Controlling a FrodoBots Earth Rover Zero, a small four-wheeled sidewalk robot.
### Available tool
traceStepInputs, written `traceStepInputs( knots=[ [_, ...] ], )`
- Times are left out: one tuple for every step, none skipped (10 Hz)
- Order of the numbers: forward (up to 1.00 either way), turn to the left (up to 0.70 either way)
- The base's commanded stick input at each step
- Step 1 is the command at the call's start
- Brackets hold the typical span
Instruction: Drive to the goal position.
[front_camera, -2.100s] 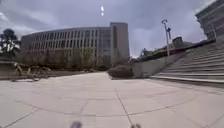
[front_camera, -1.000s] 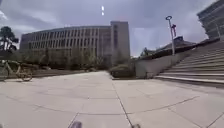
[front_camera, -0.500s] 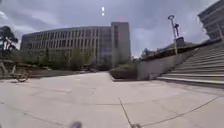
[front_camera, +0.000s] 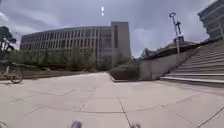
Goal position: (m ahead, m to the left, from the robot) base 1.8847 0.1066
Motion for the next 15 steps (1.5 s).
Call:
traceStepInputs(
  knots=[
    [0.70,0.00],
    [0.70,0.00],
    [0.70,0.00],
    [0.70,0.00],
    [0.70,0.00],
    [0.70,0.00],
    [0.70,0.00],
    [0.70,0.00],
    [0.70,0.00],
    [0.70,0.00],
    [0.70,0.00],
    [0.70,0.00],
    [0.70,0.00],
    [0.70,0.01],
    [0.70,0.02]
  ],
)
